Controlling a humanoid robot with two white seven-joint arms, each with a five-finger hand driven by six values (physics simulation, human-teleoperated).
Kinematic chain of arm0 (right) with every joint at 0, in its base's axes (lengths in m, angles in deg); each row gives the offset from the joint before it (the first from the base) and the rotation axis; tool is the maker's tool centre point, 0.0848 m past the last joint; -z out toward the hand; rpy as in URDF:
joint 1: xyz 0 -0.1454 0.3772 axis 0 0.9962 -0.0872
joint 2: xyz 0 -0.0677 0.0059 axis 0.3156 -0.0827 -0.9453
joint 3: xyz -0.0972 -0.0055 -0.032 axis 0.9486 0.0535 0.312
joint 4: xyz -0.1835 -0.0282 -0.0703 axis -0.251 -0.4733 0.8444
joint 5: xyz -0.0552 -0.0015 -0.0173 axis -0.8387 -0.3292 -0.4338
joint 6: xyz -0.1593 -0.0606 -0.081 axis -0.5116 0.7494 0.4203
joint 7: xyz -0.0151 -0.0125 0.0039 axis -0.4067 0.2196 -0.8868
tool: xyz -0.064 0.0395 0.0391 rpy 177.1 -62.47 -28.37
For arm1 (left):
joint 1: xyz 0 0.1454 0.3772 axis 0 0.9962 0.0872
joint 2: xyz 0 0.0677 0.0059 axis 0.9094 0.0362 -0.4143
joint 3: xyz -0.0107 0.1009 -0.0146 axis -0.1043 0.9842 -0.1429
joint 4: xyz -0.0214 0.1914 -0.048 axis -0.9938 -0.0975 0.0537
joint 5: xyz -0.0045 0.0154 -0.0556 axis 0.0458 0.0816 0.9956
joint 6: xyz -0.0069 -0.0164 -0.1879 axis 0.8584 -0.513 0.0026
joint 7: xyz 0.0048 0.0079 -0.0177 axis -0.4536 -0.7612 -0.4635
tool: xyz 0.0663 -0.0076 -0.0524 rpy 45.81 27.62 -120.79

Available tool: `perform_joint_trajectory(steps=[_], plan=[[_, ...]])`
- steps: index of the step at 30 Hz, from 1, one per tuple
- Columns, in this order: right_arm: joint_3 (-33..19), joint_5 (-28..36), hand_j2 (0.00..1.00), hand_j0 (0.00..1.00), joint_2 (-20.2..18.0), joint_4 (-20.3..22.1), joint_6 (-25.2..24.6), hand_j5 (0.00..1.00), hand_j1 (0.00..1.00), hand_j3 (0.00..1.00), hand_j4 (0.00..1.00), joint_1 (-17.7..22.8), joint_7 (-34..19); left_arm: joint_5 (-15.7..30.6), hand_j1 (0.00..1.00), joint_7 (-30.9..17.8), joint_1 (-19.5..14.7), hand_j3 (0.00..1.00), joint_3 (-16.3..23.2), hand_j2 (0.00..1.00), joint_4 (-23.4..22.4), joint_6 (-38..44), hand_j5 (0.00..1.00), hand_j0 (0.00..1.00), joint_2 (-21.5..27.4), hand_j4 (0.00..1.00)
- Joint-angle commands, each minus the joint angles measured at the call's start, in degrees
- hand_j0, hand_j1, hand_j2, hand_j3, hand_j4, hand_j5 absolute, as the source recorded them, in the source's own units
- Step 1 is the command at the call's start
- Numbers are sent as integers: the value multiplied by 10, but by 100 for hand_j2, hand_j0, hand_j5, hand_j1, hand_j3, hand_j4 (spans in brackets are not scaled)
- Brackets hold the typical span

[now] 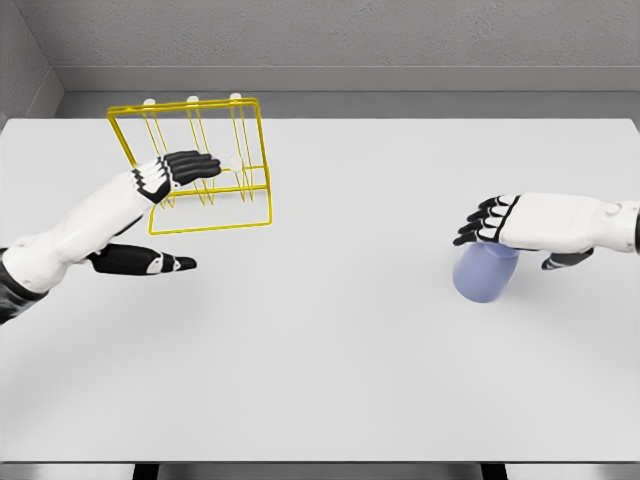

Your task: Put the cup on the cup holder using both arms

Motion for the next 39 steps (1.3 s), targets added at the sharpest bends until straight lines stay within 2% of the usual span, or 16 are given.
perform_joint_trajectory(steps=[1, 3, 6, 8, 10, 17, 18, 20, 23, 24, 26, 28, 37, 39], plan=[[1, -1, 100, 100, 5, -5, -1, 100, 100, 100, 100, 0, 0, 3, 100, 0, 0, 100, 20, 100, 1, 0, 100, 100, -4, 100], [3, -1, 100, 100, 6, -4, -1, 100, 100, 100, 100, 0, 0, 12, 100, 2, 1, 100, 59, 100, 0, 0, 100, 100, -4, 100], [3, -15, 100, 100, 16, -4, -1, 100, 100, 100, 100, 0, 0, 77, 100, 1, 0, 100, 128, 100, 0, 0, 100, 100, -3, 100], [3, -16, 100, 100, 16, -4, -1, 100, 100, 100, 100, 1, 0, 96, 100, 0, 0, 100, 167, 100, 0, 0, 100, 100, 1, 100], [3, -17, 100, 100, 16, -3, -1, 100, 100, 100, 100, 1, 0, 123, 100, 0, 0, 100, 186, 100, 0, 0, 100, 100, 1, 100], [3, -22, 83, 83, 15, 0, -1, 83, 83, 83, 83, 1, 0, 285, 100, -1, -8, 100, 236, 100, 1, 0, 100, 100, -11, 100], [3, -23, 81, 81, 15, 0, -1, 81, 81, 81, 81, 1, 0, 304, 100, -6, -11, 100, 236, 100, 1, 0, 100, 100, -18, 100], [3, -29, 76, 76, 15, 0, -1, 76, 76, 76, 76, 1, 0, 338, 100, -45, -15, 100, 236, 100, 0, 0, 100, 100, -26, 100], [3, -31, 75, 75, 15, 1, -1, 75, 75, 75, 75, 1, 0, 360, 100, -54, -27, 100, 234, 100, 1, 86, 100, 100, -45, 100], [3, -32, 75, 75, 15, 1, -1, 75, 75, 75, 75, 1, 0, 367, 100, -54, -39, 100, 234, 100, 0, 138, 100, 100, -56, 100], [3, -34, 69, 69, 15, 1, -1, 69, 69, 69, 69, 1, 0, 368, 100, -54, -44, 100, 234, 100, 0, 174, 100, 100, -67, 100], [3, -34, 68, 68, 15, 1, -1, 68, 68, 68, 68, 1, 0, 367, 100, -54, -52, 100, 234, 100, -2, 218, 100, 100, -84, 100], [3, -34, 63, 63, 16, 1, -1, 63, 63, 63, 63, 1, 0, 366, 100, -54, -54, 100, 231, 100, -32, 226, 100, 100, -108, 100], [3, -34, 63, 63, 16, 1, -1, 63, 63, 63, 63, 1, 0, 366, 100, -55, -54, 100, 231, 100, -52, 226, 100, 100, -118, 100]])
